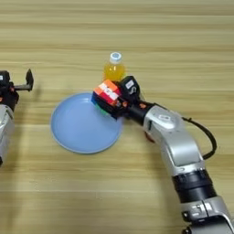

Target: Move the objects on the table

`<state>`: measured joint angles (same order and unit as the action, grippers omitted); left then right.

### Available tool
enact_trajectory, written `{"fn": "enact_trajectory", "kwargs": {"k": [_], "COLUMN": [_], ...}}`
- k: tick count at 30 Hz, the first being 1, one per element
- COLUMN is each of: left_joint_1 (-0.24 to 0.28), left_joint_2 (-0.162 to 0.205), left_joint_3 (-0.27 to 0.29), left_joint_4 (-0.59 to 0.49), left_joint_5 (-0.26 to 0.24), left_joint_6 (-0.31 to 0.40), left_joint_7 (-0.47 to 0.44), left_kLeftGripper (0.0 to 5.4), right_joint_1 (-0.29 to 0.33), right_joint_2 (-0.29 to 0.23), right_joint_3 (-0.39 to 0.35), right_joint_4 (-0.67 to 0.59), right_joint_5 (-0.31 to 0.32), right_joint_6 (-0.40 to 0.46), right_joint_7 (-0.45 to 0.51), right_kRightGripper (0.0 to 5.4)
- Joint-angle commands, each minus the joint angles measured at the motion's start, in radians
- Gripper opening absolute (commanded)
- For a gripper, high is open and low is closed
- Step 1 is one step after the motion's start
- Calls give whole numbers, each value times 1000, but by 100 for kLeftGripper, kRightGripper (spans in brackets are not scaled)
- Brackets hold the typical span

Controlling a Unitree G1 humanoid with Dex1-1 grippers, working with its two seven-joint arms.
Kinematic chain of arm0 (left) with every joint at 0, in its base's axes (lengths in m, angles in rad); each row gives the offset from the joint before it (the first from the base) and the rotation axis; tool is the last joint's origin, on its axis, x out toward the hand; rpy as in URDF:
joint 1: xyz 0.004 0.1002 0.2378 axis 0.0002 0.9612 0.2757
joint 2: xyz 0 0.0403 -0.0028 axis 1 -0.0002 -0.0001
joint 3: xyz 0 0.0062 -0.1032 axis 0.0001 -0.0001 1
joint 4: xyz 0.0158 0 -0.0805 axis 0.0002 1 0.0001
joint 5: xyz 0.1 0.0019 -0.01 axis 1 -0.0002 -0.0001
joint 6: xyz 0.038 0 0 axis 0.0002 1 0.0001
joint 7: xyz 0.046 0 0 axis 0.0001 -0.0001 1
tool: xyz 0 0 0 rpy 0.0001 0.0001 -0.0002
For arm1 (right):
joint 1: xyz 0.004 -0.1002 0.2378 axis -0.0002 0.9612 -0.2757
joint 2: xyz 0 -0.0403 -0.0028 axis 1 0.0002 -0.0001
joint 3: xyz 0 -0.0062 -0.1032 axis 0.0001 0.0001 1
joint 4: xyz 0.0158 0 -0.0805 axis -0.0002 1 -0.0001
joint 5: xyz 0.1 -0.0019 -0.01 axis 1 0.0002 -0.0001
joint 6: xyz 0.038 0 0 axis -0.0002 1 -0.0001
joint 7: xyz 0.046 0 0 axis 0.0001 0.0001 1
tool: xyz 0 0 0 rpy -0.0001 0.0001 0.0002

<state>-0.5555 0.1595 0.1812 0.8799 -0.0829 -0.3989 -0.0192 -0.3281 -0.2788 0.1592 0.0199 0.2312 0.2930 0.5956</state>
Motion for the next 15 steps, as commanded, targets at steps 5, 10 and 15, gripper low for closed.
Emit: {"fn": "enact_trajectory", "kwargs": {"k": [5, 10, 15], "left_joint_1": [-10, -10, -9], "left_joint_2": [-8, -8, -8], "left_joint_3": [-9, -10, -11], "left_joint_4": [3, 4, 5], "left_joint_5": [13, 14, 13], "left_joint_6": [7, 7, 5], "left_joint_7": [12, 14, 14], "left_kLeftGripper": [540, 540, 540], "right_joint_1": [-63, -48, -46], "right_joint_2": [66, 93, 104], "right_joint_3": [67, 96, 112], "right_joint_4": [139, 153, 171], "right_joint_5": [-66, -80, -94], "right_joint_6": [-34, -39, -47], "right_joint_7": [11, 21, 36], "right_kRightGripper": [333, 333, 333]}}
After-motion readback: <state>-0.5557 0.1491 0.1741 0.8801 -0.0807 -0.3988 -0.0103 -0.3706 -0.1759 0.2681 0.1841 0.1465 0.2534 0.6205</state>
